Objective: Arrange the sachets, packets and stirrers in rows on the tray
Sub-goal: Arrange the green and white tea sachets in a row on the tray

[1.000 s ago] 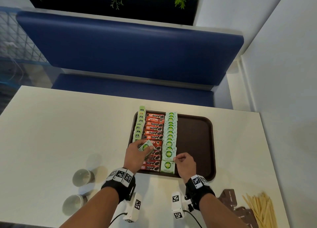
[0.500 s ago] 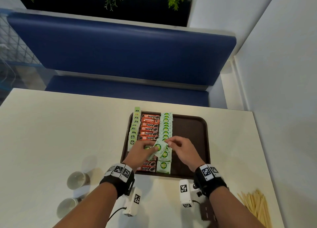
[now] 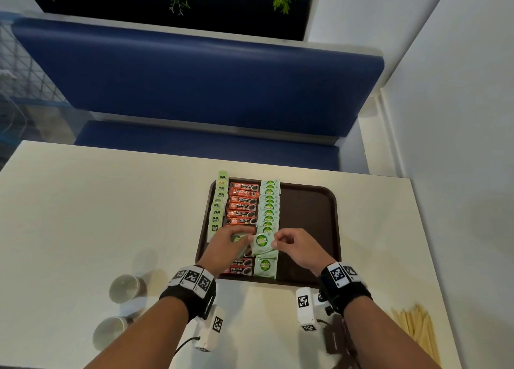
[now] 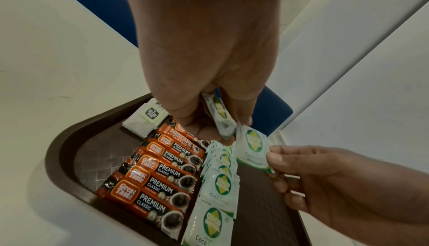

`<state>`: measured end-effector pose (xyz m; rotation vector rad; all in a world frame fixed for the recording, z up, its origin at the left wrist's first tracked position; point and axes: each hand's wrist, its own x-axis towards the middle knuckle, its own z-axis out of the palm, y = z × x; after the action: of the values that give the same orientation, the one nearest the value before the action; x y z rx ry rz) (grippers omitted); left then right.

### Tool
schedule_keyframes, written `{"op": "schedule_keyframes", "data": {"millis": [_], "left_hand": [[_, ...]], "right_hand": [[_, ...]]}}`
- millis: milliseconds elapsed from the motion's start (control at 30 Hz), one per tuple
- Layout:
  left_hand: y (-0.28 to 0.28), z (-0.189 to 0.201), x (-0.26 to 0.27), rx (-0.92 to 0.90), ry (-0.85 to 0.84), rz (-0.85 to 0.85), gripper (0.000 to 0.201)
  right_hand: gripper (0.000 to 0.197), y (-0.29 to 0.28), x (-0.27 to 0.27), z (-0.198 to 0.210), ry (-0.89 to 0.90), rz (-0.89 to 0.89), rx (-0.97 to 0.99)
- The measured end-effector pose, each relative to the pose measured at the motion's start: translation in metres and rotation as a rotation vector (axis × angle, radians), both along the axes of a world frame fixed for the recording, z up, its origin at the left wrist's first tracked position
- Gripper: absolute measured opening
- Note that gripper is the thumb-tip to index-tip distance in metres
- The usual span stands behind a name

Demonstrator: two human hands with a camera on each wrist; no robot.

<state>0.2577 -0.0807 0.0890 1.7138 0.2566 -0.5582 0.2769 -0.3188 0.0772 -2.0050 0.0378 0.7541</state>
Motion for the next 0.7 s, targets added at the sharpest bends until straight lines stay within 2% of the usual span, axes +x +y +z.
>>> {"op": "schedule_keyframes", "data": {"millis": [100,233,400,567,700], "left_hand": [[0.003,-0.002,-0.001,0.085,0.023,0.019,0.037],[0.008,-0.009,-0.005,0.091,0.022,0.077,0.044],[0.008,-0.014,-0.006,0.062,0.073,0.195,0.031],[0.009,-0.012,-0.009,0.084,0.061,0.164,0.024],[0.008,-0.009,-0.011,0.091,0.058,0.161,0.024]], "right_hand": [[0.006,-0.002,-0.017,-0.022,-0.011,-0.225,-0.074],[0.006,0.004,-0.046,-0.042,0.059,-0.353,-0.161],[0.021,0.013,-0.073,-0.061,0.104,-0.394,-0.324],[0.029,0.024,-0.08,-0.048,0.067,-0.377,-0.478],[0.03,0.027,-0.083,-0.051,0.089,-0.4,-0.49]]}}
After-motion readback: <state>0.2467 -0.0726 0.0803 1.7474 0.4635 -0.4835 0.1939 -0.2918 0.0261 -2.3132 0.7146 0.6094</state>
